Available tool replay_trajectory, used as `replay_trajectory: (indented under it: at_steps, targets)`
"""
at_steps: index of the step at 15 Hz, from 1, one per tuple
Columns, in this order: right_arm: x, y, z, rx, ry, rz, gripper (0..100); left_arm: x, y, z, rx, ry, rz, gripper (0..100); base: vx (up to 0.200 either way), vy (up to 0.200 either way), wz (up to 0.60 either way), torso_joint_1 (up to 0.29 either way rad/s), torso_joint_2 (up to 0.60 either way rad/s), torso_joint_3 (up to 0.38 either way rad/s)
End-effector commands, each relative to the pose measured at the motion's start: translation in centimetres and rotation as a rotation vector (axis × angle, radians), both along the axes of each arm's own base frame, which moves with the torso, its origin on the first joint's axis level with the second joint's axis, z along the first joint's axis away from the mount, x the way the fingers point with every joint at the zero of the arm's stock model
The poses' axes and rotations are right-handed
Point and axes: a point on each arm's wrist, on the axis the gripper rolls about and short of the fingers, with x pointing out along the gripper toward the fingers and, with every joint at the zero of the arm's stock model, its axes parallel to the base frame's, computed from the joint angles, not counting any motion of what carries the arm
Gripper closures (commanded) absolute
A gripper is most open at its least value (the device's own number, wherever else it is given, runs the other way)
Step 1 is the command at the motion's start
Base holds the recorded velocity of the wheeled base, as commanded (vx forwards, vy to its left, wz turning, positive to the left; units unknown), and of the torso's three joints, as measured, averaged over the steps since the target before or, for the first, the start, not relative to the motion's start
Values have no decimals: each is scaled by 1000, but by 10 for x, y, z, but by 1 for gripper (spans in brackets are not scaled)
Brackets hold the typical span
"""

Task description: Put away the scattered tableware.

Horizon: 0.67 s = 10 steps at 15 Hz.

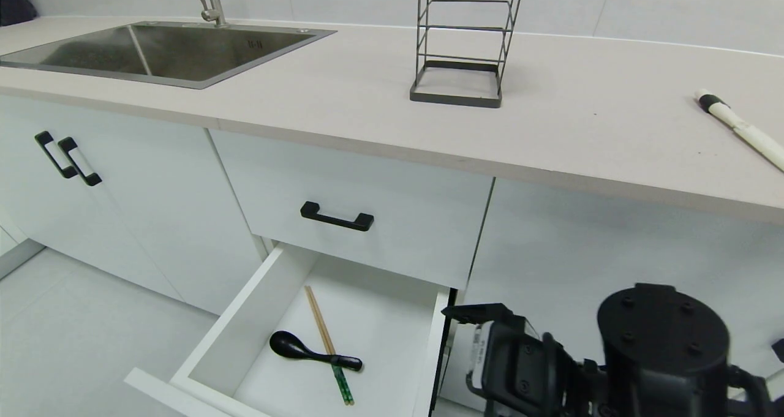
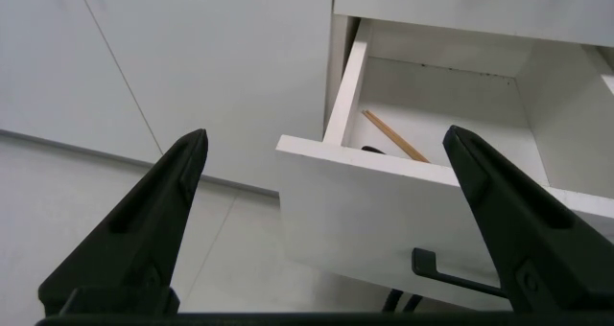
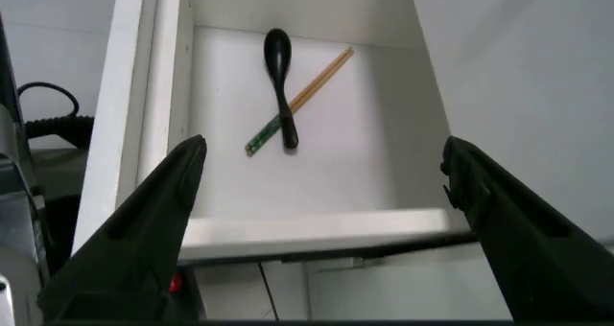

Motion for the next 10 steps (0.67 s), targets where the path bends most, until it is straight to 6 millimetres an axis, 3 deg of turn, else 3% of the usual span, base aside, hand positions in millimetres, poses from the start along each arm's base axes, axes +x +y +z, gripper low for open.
replay_trajectory:
  at_steps: [1, 3, 8, 10]
  targets:
    - [-14, -25, 12, 44, -21, -2, 0, 0, 0, 0, 0, 1, 1, 0, 0, 0, 0, 0, 0, 0]
    - [-24, -40, 28, 145, 8, -34, 0, 0, 0, 0, 0, 1, 1, 0, 0, 0, 0, 0, 0, 0]
    - [-32, -76, 26, 221, 123, -166, 0, 0, 0, 0, 0, 1, 1, 0, 0, 0, 0, 0, 0, 0]
    - [-40, -102, 21, 239, 144, -240, 0, 0, 0, 0, 0, 1, 1, 0, 0, 0, 0, 0, 0, 0]
